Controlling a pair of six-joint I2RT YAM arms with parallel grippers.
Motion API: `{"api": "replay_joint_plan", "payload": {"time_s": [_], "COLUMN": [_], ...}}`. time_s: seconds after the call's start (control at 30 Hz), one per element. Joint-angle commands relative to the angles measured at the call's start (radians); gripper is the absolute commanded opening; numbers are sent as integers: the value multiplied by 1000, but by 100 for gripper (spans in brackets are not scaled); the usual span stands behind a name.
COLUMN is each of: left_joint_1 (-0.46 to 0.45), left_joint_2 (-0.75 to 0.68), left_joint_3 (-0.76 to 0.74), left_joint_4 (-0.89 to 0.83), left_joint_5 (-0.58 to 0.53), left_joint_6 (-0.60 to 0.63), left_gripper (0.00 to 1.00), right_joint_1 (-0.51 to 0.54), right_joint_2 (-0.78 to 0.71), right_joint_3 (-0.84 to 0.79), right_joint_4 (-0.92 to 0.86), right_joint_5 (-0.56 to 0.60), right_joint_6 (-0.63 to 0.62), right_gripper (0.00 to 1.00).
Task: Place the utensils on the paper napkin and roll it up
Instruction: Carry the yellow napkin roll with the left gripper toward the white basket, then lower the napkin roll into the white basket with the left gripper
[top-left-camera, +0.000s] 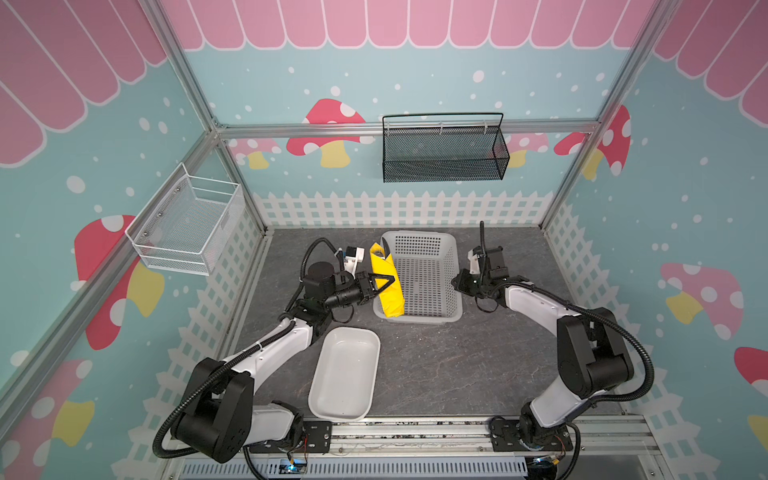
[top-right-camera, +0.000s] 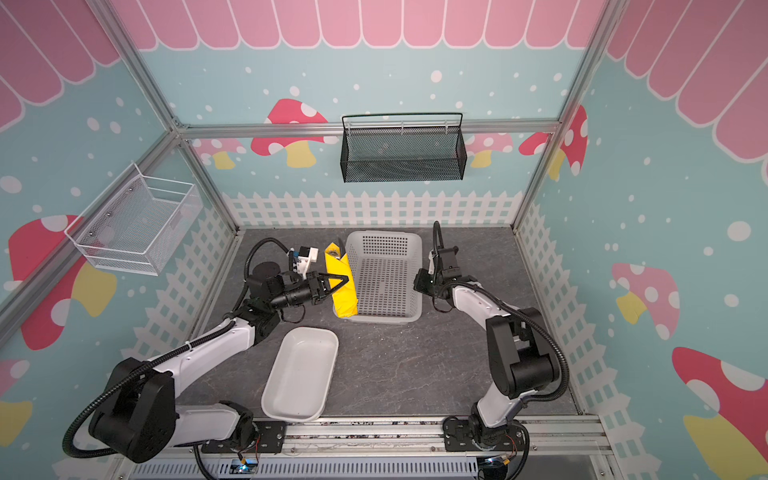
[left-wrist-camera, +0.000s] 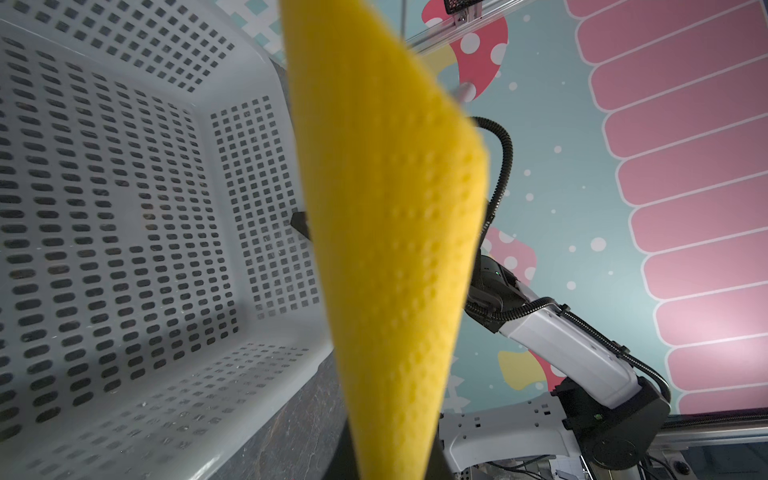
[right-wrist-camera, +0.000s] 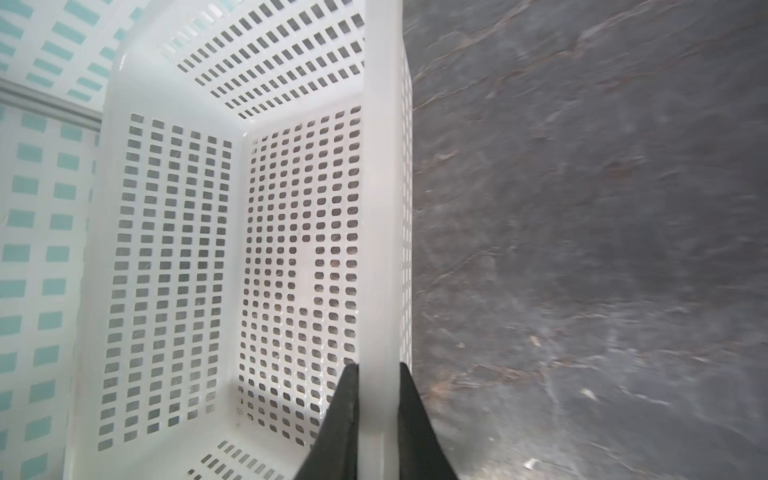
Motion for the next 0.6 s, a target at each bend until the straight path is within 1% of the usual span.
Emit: {"api": "replay_joint_plan", "payload": {"time_s": [0.0, 0.07, 0.13, 0.23, 0.27, 0.37, 0.4, 0.5, 0.57], "left_joint_1": [-14, -29, -44, -103, -119, -168, -183, -213, -229], "left_joint_2": [12, 28, 57, 117, 142, 230, 263, 350, 409], "left_joint_3": [35, 43, 64, 110, 134, 209, 230, 266, 295], "left_joint_4": [58, 59, 54, 33, 1, -89, -111, -69, -33], "left_joint_5": [-15, -15, -15, -14, -23, -33, -43, -58, -43], "left_joint_6": [2, 1, 5, 17, 31, 84, 87, 59, 33], "left_gripper": [0, 0, 0, 0, 0, 0, 0, 0, 0], "right_joint_1": [9, 9, 8, 9, 9, 9, 9, 9, 9], "right_joint_2": [-56, -97, -142, -219, -241, -276, -284, -302, -320], "right_joint_3": [-72, -127, -178, -248, -266, -283, -284, -274, -271], "right_joint_4": [-48, -55, -74, -74, -65, -62, -61, -58, -54], "right_joint_5": [-17, -57, -58, -64, -77, -92, -96, -125, -138], "right_joint_6": [-103, -130, -129, -112, -106, -86, -80, -67, -58], "right_gripper": [13, 13, 14, 16, 18, 25, 26, 32, 34]}}
